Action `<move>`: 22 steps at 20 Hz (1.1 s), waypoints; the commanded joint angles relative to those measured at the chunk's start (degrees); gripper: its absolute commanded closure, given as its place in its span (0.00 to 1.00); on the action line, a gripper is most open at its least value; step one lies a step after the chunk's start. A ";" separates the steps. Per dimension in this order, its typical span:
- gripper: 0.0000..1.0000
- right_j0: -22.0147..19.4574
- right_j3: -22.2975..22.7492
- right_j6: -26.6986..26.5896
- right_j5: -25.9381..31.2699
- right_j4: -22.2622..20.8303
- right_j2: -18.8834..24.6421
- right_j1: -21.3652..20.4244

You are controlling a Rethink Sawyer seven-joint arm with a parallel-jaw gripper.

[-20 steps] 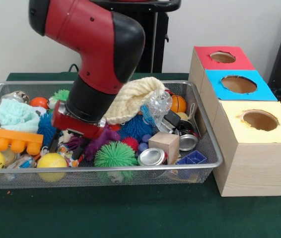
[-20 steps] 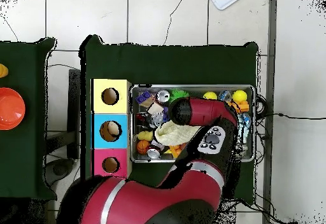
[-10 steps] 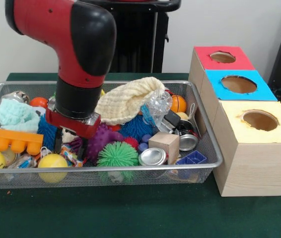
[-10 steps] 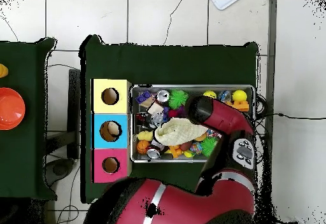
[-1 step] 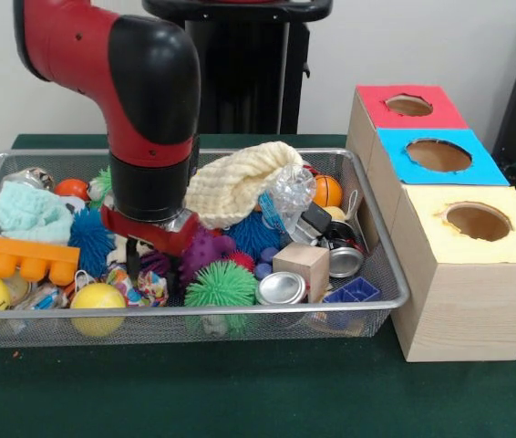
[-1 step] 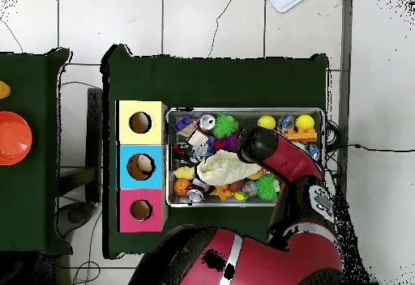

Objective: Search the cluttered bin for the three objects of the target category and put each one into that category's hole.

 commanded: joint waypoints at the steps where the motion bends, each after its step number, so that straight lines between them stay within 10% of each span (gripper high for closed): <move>1: 0.00 0.51 5.57 10.93 0.01 1.13 7.20 2.27; 22: 0.00 7.53 -4.59 4.62 -14.16 -10.61 -2.58 8.35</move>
